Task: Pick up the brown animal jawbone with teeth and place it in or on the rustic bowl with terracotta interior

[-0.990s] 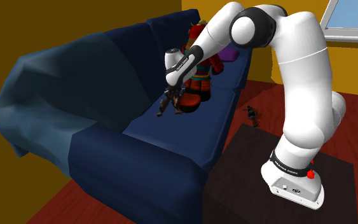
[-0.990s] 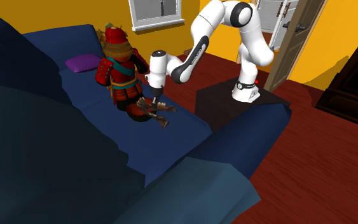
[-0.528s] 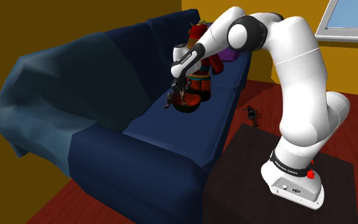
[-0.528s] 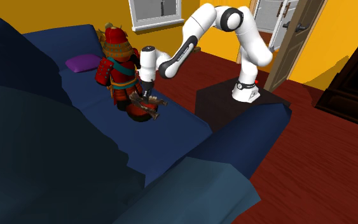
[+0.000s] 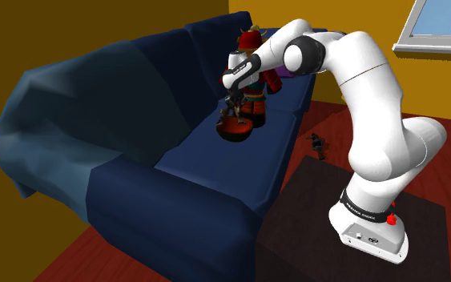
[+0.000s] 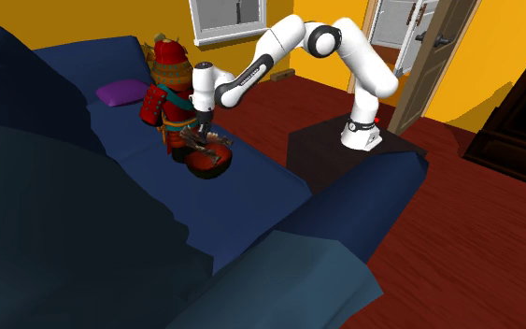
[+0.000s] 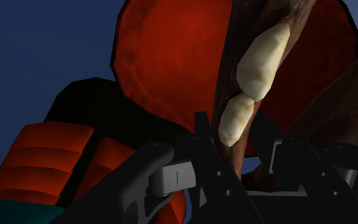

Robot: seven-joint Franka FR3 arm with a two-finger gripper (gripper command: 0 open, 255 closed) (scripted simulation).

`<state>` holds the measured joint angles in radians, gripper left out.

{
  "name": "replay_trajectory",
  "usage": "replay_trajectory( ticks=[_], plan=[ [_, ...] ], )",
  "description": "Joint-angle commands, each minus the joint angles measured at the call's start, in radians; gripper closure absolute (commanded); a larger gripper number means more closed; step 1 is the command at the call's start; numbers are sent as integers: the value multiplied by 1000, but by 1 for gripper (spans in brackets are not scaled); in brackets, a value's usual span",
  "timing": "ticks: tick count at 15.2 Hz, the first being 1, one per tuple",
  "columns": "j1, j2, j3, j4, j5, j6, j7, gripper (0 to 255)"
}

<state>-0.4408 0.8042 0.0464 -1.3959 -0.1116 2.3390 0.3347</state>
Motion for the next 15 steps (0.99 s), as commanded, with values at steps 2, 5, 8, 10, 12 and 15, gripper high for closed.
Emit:
replay_trajectory(
  ticks=[2, 5, 8, 10, 12, 15],
  plan=[
    [-5, 37, 0, 38, 1, 1, -9, 255],
    [-4, 63, -2, 41, -1, 24, -7, 255],
    [-3, 90, -3, 46, -2, 46, -5, 255],
    [-3, 109, -5, 51, -3, 60, -4, 255],
    [-2, 135, -6, 60, -5, 77, -2, 255],
    [-2, 135, -6, 60, -4, 77, -2, 255]
  ],
)
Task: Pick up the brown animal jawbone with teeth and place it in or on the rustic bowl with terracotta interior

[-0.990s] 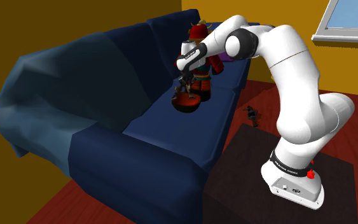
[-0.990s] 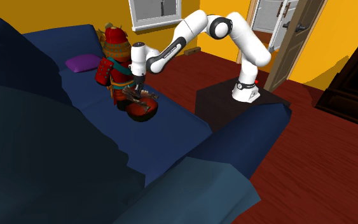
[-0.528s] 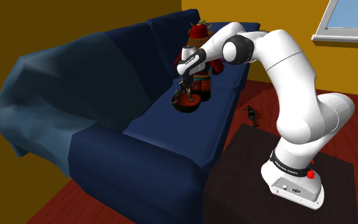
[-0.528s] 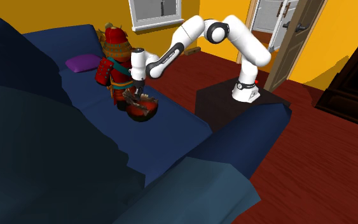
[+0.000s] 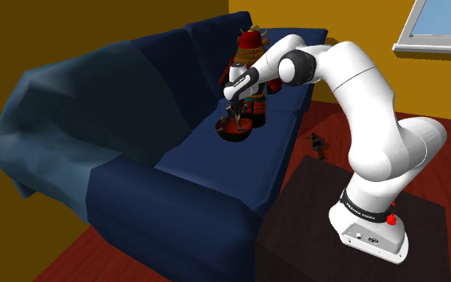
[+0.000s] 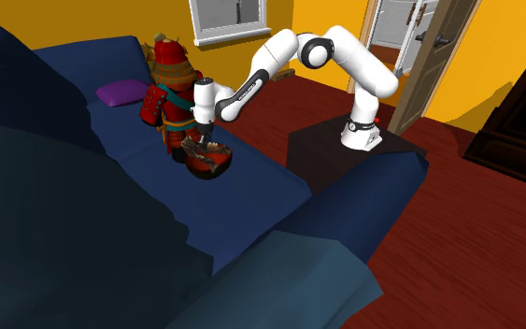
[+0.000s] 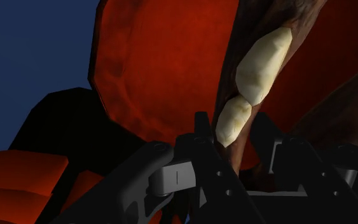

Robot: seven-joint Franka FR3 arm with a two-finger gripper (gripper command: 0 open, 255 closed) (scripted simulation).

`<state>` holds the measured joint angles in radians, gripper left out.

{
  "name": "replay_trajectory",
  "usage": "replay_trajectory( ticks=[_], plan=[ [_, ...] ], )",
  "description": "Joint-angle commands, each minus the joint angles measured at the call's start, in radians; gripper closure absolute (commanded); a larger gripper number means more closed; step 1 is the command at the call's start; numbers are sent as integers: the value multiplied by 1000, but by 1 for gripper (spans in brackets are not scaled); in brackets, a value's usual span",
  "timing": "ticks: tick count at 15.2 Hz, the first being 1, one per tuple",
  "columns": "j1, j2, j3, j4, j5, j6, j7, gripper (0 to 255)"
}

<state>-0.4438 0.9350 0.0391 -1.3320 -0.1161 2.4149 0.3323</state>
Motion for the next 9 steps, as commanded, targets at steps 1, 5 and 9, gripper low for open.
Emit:
replay_trajectory(
  ticks=[1, 5, 9],
  plan=[
    [1, 5, 1, -4, 0, 1, 0, 255],
    [1, 5, 1, -4, 0, 1, 0, 255],
    [1, 4, 1, -7, 0, 4, 0, 0]
  ],
)
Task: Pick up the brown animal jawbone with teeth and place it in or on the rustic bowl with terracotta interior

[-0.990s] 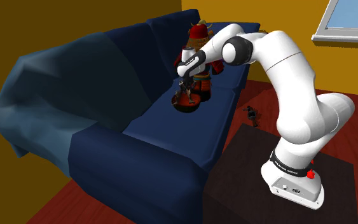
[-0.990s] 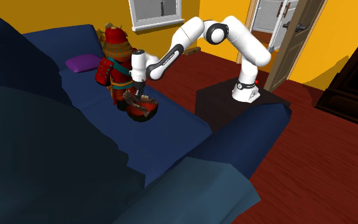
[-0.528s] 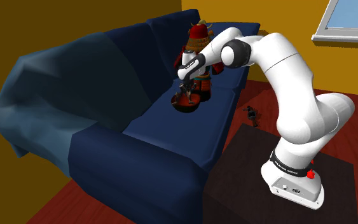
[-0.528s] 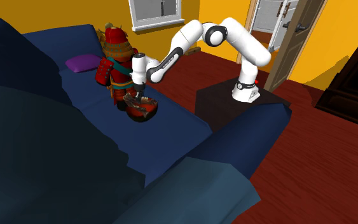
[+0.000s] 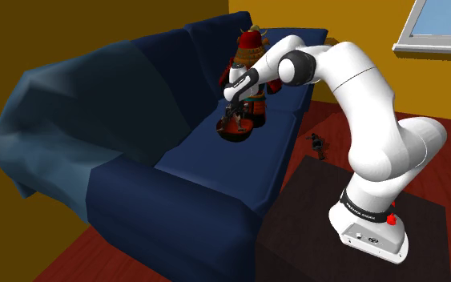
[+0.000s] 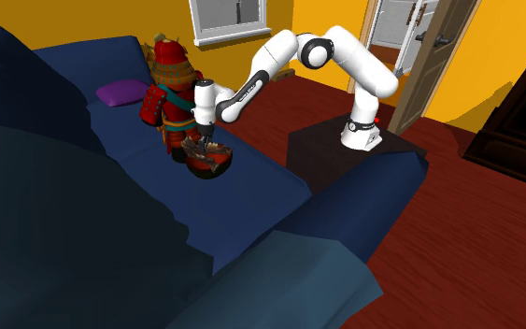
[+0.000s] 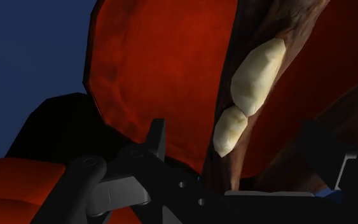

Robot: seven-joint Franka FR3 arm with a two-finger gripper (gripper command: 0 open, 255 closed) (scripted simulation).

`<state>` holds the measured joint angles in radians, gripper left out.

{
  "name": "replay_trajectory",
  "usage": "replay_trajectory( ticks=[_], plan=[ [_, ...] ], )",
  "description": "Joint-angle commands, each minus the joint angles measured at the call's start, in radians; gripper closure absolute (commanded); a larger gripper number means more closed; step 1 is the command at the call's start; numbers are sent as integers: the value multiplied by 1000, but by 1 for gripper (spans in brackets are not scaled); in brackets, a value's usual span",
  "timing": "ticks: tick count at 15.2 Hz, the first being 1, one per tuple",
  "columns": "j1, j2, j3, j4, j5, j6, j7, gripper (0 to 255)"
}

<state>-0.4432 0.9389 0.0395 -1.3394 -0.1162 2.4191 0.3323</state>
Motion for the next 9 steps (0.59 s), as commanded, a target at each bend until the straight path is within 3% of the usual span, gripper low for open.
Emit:
replay_trajectory(
  ticks=[1, 6, 9],
  plan=[
    [0, 0, 0, 0, 0, 0, 0, 0],
    [0, -111, 6, -63, 4, -50, 0, 0],
    [0, -111, 6, -63, 4, -50, 0, 0]
  ],
)
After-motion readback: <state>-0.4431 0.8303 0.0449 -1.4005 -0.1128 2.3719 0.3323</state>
